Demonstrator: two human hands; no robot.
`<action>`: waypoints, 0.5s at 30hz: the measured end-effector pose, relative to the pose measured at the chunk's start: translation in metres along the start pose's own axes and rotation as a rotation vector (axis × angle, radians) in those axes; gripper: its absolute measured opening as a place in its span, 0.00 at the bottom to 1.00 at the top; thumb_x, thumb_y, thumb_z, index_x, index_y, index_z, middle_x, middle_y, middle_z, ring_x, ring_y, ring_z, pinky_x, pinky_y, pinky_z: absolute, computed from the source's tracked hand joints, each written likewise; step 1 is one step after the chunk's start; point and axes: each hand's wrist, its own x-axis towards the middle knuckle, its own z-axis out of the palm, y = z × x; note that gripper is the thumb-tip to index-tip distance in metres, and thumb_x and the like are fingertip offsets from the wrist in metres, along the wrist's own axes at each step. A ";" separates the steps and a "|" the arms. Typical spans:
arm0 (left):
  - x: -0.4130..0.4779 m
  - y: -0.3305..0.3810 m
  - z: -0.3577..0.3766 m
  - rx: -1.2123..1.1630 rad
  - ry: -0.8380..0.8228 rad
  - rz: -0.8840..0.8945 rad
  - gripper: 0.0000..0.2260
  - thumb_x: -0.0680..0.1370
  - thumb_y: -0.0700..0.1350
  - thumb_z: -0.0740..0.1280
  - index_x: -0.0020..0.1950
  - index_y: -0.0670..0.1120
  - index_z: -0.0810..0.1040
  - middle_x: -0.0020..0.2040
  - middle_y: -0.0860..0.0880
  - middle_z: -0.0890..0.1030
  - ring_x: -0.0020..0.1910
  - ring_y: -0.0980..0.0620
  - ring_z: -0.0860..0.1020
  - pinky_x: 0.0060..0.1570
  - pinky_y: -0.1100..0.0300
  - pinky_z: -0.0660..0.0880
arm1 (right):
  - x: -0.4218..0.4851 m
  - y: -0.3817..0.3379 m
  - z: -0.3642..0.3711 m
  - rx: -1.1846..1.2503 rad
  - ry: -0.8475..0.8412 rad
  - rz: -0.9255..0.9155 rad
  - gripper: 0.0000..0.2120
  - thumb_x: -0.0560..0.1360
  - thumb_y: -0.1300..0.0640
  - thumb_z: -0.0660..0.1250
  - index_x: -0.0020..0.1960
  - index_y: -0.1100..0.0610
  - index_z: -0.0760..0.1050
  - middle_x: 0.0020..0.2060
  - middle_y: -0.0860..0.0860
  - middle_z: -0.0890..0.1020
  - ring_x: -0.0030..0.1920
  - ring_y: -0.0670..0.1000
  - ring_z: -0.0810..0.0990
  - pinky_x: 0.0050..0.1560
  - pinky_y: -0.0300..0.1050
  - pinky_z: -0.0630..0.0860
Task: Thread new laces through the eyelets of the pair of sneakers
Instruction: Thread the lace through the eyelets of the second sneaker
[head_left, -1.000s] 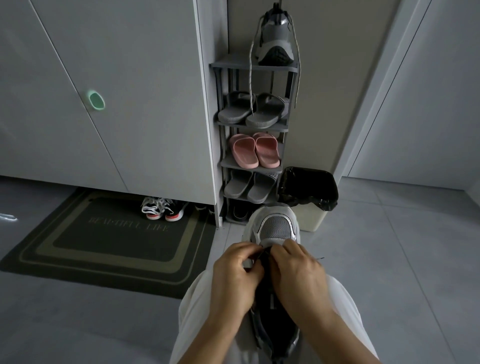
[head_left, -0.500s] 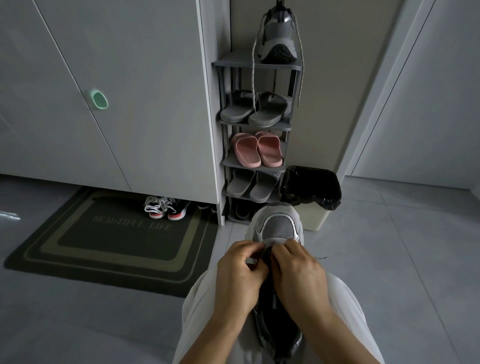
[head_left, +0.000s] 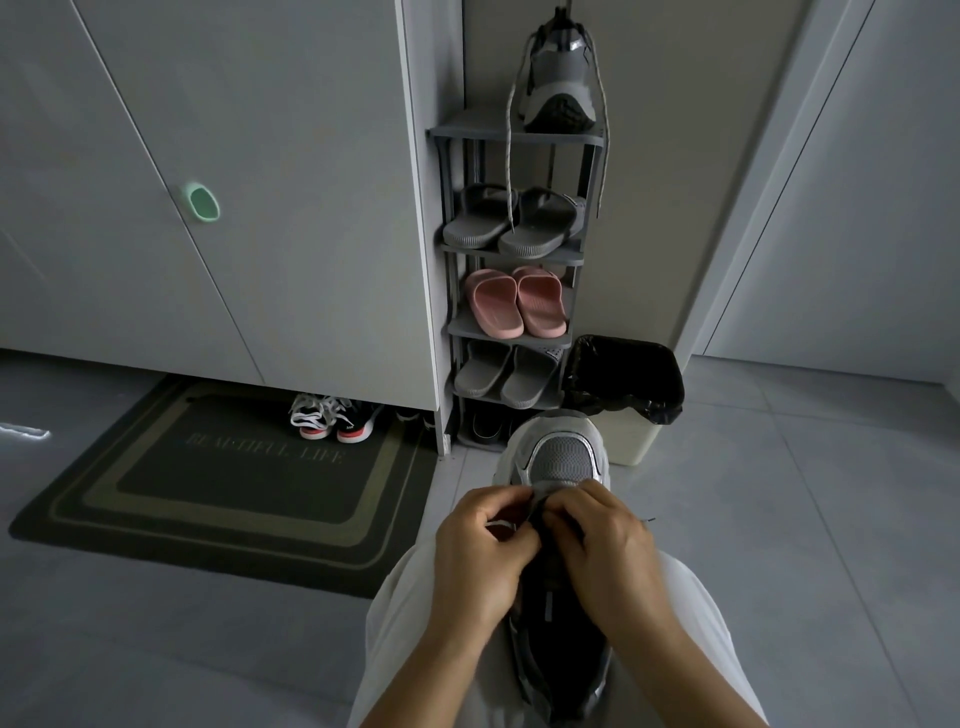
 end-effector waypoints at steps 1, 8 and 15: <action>0.000 -0.001 0.000 -0.015 -0.004 -0.015 0.13 0.69 0.38 0.70 0.49 0.53 0.81 0.46 0.53 0.82 0.44 0.56 0.81 0.46 0.63 0.77 | 0.000 0.000 0.000 -0.001 0.001 0.010 0.04 0.69 0.56 0.63 0.39 0.54 0.77 0.34 0.45 0.76 0.34 0.48 0.74 0.33 0.40 0.70; 0.003 -0.002 -0.002 -0.144 -0.040 -0.088 0.15 0.69 0.34 0.68 0.48 0.53 0.81 0.45 0.50 0.84 0.46 0.55 0.81 0.43 0.66 0.75 | 0.003 -0.005 -0.002 0.002 -0.019 0.041 0.06 0.67 0.54 0.63 0.39 0.53 0.78 0.35 0.44 0.77 0.35 0.49 0.76 0.34 0.44 0.73; 0.002 0.000 -0.005 -0.119 -0.061 -0.056 0.16 0.69 0.32 0.67 0.49 0.52 0.81 0.46 0.52 0.83 0.45 0.56 0.81 0.42 0.69 0.75 | 0.006 -0.008 -0.003 -0.027 -0.039 0.093 0.02 0.70 0.59 0.68 0.42 0.53 0.79 0.36 0.43 0.74 0.37 0.49 0.75 0.37 0.43 0.71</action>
